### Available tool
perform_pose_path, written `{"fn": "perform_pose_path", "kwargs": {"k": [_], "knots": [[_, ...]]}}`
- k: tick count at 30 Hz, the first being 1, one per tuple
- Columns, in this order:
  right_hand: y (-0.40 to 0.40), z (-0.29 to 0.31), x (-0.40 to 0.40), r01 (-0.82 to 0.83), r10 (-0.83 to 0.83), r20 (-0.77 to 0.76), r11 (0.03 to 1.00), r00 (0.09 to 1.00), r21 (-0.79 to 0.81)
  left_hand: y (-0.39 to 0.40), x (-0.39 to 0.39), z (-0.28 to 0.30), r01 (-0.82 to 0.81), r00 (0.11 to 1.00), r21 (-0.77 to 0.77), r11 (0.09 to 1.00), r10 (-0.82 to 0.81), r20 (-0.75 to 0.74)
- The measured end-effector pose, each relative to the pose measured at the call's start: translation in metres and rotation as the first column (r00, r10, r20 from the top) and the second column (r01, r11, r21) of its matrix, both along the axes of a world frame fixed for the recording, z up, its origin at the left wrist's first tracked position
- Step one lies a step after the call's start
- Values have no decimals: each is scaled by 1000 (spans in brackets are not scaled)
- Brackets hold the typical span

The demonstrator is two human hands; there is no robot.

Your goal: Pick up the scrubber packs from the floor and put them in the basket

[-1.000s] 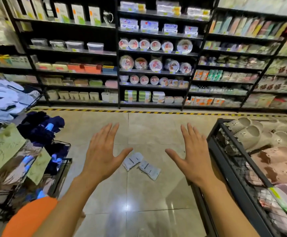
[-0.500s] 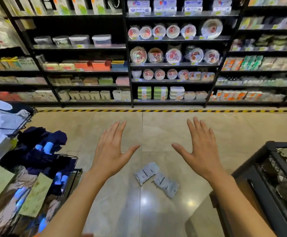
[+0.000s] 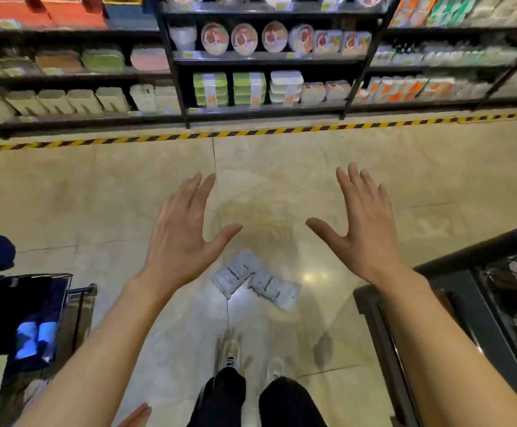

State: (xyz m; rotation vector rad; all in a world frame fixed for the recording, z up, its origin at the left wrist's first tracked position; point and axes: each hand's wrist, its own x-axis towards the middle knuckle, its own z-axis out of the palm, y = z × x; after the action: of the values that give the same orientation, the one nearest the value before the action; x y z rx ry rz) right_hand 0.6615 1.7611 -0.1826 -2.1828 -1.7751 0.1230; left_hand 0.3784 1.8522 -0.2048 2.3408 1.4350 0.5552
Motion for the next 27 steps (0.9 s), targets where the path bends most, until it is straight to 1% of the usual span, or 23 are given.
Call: {"fn": "perform_pose_path", "kwargs": {"k": [3,5,7,8,9,10,11,12,13,14,15,16,17,18,19,20,21,22,23,24,25,27], "knots": [[20,-57,16,-23,23,-37,1000,999,-15,22,15,-56,-11,1000,-31,999,11,-8],[31,-105,28,-45,43,-46,998,998,-42,33,24,-104,-33,999,-38,999,31,-38],[39,-161,35,-55,52,-68,997,996,-44,40,34,-159,-42,999,-39,998,41,-31],[39,-169,37,-54,50,-62,997,997,-53,41,33,-166,-52,998,-38,998,50,-30],[43,-242,43,-87,82,-77,994,994,-60,45,39,-241,-27,999,-47,999,26,-35],[47,-285,47,-76,69,-100,995,993,-64,48,43,-281,-35,999,-53,998,34,-28],[46,-290,46,-93,86,-94,993,992,-73,47,42,-284,-32,999,-58,998,31,-24],[45,-369,47,-124,118,-91,990,989,-69,45,43,-360,-21,999,-56,998,19,-33],[45,-412,50,-121,114,-118,991,986,-58,45,43,-400,-36,999,-61,997,35,-23],[46,-418,52,-150,143,-109,987,984,-65,46,42,-403,-26,999,-68,997,25,-27],[43,-488,51,-175,170,-79,983,982,-56,43,38,-470,-9,999,-59,998,7,-43],[43,-528,54,-179,175,-92,983,980,-31,42,35,-508,-1,999,-62,998,-2,-40],[45,-534,57,-197,194,-84,979,978,-42,45,35,-512,20,998,-78,997,-25,-58],[44,-591,58,-217,215,-49,976,975,-30,43,28,-569,31,997,-66,997,-36,-74],[44,-621,60,-217,216,-41,976,976,-19,43,25,-600,38,995,-53,998,-42,-89],[47,-625,64,-231,231,-28,973,973,-24,47,25,-605,53,992,-54,997,-58,-108],[48,-666,67,-239,239,12,971,971,-17,49,20,-648,57,991,-42,998,-61,-119],[48,-689,68,-241,241,12,971,971,-3,49,19,-672,66,990,-34,997,-69,-124],[52,-693,69,-250,251,8,968,968,-4,54,19,-675,83,987,-37,996,-87,-138],[52,-719,71,-257,257,33,966,966,-5,56,16,-702,84,987,-26,996,-87,-138],[53,-734,72,-269,269,36,963,962,4,58,15,-716,101,984,-17,995,-102,-146],[58,-743,77,-285,285,46,959,958,-10,66,14,-725,122,977,-12,992,-122,-175]]}}
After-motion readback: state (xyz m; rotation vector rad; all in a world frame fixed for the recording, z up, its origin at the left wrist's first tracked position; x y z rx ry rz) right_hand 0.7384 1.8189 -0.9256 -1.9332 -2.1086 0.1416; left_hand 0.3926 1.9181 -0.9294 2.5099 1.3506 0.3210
